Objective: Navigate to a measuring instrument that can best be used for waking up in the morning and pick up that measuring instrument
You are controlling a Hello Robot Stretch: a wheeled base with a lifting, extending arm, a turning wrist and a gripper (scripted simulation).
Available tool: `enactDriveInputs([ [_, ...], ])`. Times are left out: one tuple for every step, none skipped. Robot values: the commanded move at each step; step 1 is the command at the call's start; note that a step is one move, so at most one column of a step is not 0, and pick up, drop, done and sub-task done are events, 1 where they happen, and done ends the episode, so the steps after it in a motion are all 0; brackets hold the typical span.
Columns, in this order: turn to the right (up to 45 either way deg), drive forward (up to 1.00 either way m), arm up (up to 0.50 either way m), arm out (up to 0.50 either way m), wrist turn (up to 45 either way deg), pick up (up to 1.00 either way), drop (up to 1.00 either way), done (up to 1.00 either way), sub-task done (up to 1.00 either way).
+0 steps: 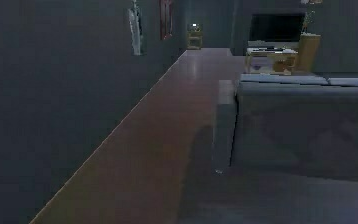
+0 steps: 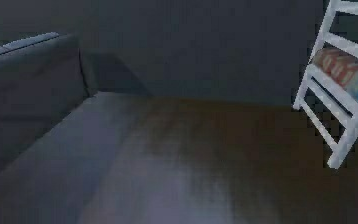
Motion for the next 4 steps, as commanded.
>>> enactDriveInputs([
  [0.0, 1.00, 0.00, 0.00, 0.0, 0.00, 0.00, 0.00, 0.00],
  [-6.0, 0.00, 0.00, 0.00, 0.0, 0.00, 0.00, 0.00, 0.00],
  [0.0, 0.50, 0.00, 0.00, 0.0, 0.00, 0.00, 0.00, 0.00],
  [12.0, 0.00, 0.00, 0.00, 0.0, 0.00, 0.00, 0.00, 0.00],
])
